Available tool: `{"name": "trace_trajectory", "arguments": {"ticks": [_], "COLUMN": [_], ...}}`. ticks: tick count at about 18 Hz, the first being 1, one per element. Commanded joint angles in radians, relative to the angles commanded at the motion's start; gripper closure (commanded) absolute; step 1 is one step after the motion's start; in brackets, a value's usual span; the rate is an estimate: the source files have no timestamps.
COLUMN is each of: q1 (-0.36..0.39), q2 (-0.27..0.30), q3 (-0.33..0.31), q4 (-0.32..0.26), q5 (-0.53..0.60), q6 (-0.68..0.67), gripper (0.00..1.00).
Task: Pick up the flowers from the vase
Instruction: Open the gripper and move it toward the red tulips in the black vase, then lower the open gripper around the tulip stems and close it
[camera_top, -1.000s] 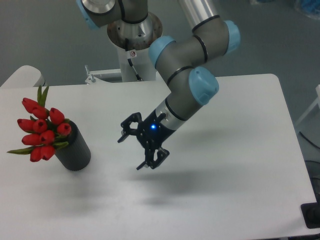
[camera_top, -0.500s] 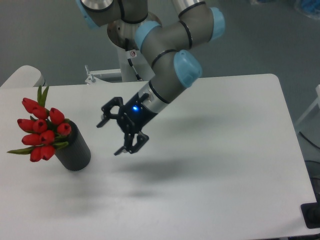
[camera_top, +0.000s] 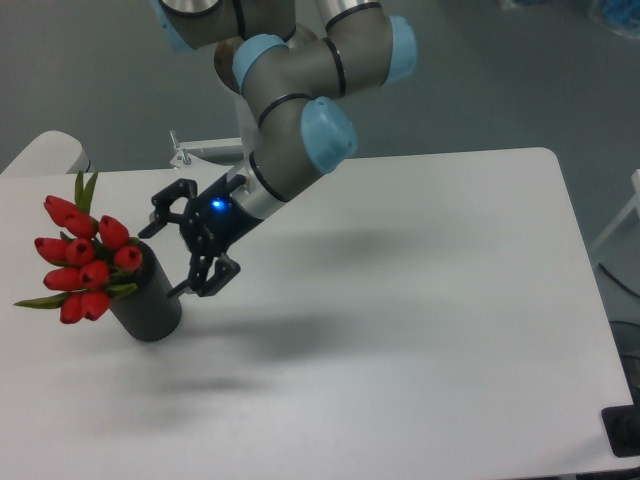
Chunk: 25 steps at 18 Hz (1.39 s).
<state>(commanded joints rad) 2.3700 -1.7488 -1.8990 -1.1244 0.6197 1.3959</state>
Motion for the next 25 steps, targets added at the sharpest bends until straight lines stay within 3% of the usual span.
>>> {"name": "trace_trajectory", "arguments": {"ticks": [12,22,23,25], "q1": [-0.077,-0.109,-0.109,-0.109], "q2": [-0.006,-0.043,-0.046,-0.046], "q3": [-0.009,-0.009,-0.009,-0.009], "q4": [0.008,0.133,0.133,0.133], "q5": [-0.026,-0.061,-0.061,-0.061], "q6": [-0.006,-0.075,-0.075,-0.075], "gripper": [0.0,0.0,0.01,0.16]}}
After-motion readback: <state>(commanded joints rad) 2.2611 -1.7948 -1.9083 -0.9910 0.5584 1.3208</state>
